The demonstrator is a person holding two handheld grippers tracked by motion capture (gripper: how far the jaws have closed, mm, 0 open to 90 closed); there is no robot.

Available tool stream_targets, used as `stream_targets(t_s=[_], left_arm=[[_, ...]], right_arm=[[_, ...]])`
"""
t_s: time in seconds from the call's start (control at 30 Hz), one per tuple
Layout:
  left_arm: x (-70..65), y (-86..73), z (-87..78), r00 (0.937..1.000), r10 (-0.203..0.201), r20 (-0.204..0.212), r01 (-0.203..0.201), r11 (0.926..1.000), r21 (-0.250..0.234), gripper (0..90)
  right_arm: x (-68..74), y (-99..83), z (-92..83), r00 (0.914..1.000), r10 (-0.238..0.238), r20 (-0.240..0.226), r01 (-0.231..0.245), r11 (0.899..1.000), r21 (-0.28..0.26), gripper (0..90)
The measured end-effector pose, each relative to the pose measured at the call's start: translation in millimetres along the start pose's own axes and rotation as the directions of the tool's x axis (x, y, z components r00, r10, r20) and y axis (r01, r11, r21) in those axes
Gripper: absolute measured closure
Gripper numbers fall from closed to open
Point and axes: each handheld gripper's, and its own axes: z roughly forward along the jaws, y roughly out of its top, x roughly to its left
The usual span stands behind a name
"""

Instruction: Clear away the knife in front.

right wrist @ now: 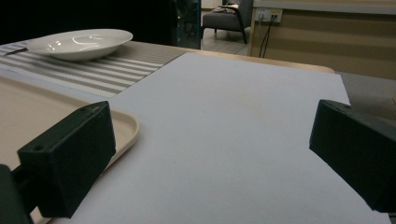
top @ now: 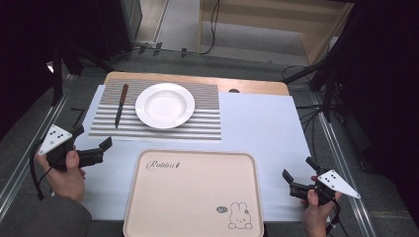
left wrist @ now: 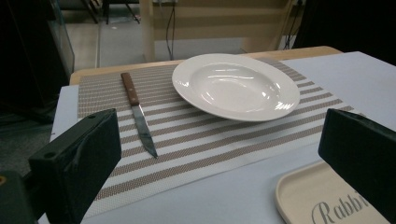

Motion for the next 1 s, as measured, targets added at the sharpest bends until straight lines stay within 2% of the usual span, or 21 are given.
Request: stream_targets(t_s=[0.23,0.77,1.0], left_arm=[[8.2,13.1,16.2,1.0,0.002,0.004,-0.002,0.9997,0.023,0.0],[28.8,36.2,55.4,0.9996,-0.028,-0.004,0.029,0.9977,0.061,0.0],[33.3,43.3,70.9,0.9997,-0.021,-0.009,0.022,0.9961,0.086,0.0]], right_arm=[[0.1,0.0,0.3,1.0,-0.007,0.003,0.007,1.0,0.001,0.0],[0.6,-0.1,0.5,1.0,-0.009,0.002,0.009,1.0,0.002,0.0],[0.5,-0.1,0.3,0.9999,-0.01,0.002,0.01,1.0,0.001,0.0]])
